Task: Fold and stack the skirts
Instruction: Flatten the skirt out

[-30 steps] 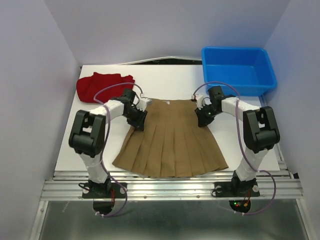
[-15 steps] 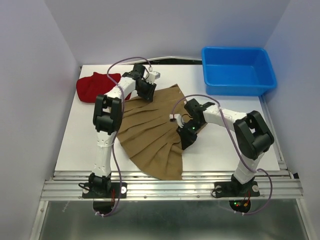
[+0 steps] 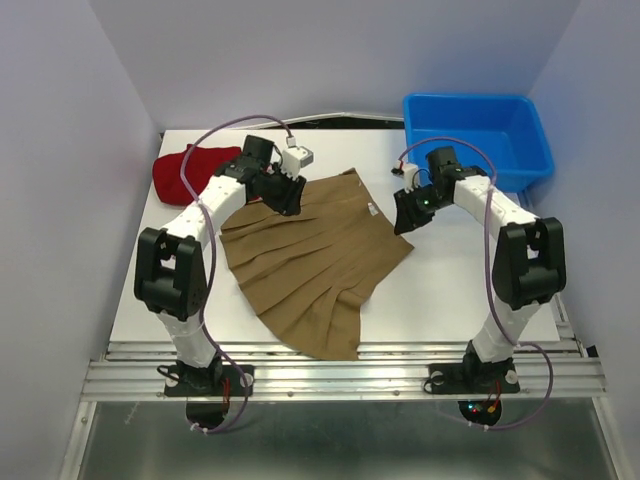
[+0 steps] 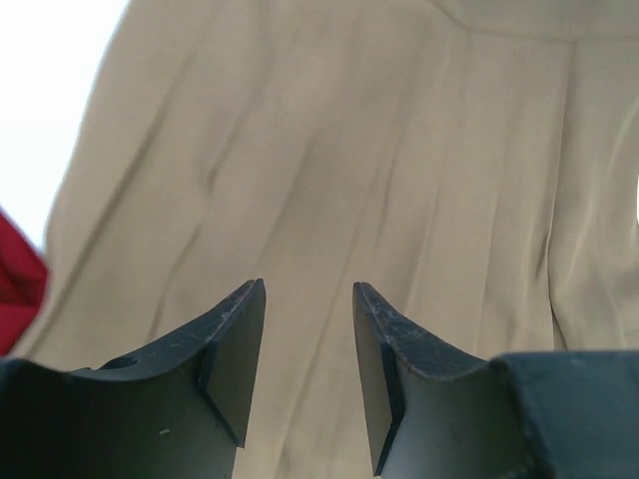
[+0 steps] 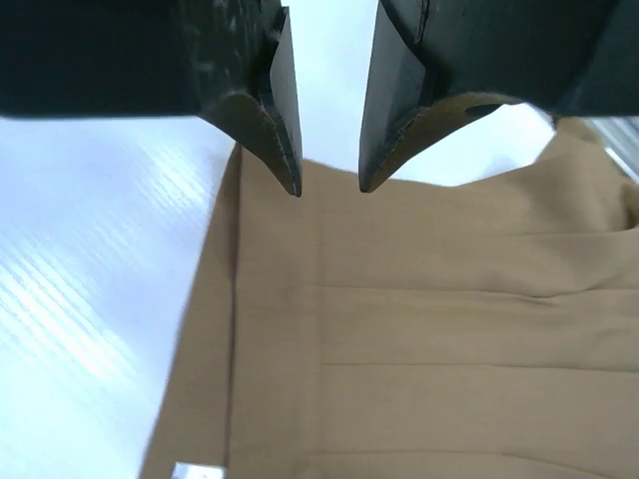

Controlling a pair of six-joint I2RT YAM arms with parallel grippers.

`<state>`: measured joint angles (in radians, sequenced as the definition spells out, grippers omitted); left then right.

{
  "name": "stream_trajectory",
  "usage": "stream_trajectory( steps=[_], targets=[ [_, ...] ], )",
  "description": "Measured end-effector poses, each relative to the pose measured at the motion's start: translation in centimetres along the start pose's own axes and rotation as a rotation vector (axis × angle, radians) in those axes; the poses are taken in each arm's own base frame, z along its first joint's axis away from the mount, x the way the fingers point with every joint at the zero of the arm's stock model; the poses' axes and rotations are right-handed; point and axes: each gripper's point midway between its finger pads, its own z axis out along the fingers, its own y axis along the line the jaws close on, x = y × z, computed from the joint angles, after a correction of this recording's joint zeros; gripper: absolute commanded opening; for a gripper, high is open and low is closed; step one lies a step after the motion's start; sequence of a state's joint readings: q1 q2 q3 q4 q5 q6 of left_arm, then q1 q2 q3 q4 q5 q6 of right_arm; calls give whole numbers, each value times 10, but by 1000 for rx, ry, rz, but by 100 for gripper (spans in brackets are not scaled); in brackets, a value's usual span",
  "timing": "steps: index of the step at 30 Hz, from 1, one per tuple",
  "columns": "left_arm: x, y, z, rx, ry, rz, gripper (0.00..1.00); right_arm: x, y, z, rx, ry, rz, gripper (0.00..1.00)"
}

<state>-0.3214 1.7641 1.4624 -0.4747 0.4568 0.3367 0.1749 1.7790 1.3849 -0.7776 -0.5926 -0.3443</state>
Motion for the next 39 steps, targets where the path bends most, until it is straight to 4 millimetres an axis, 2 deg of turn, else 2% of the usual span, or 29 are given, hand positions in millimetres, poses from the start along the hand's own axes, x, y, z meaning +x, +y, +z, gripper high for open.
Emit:
stream_trajectory(
  steps=[2,5,8,10,13,17,21,23,25,28,31,32,35,36,37,39],
  targets=[
    [17,-6,8,17,33,-7,52,9,-14,15,37,46,17,33],
    [54,-12,27,45,129,-43,51,29,-30,35,66,111,42,19],
    [78,-12,37,51,197,-70,45,58,-34,48,64,182,71,10],
    [82,-10,41,45,210,-76,42,74,-29,50,38,201,89,8],
    [85,-3,53,41,235,-84,35,94,-9,49,-21,212,85,3],
    [83,10,85,54,282,-104,31,118,39,50,-123,287,18,1],
    [54,26,105,49,265,-87,32,132,94,55,-256,362,-104,1],
    [30,35,121,48,237,-59,35,139,127,54,-354,393,-156,6],
    [16,36,132,58,211,-29,39,145,159,48,-448,413,-188,10],
    [7,31,137,76,191,11,47,139,178,37,-499,380,-200,16],
    [4,24,140,94,182,35,49,109,175,19,-472,267,-171,18],
    [3,22,140,102,177,43,49,92,169,13,-454,217,-148,20],
    [7,10,130,120,157,69,50,26,119,-11,-337,2,-84,22],
    [13,3,122,128,164,73,50,12,105,-16,-295,-46,-83,22],
    [19,-8,106,135,167,81,50,-3,86,-24,-241,-97,-79,22],
    [20,-22,82,137,153,103,50,-21,65,-30,-177,-150,-78,24]
  ],
)
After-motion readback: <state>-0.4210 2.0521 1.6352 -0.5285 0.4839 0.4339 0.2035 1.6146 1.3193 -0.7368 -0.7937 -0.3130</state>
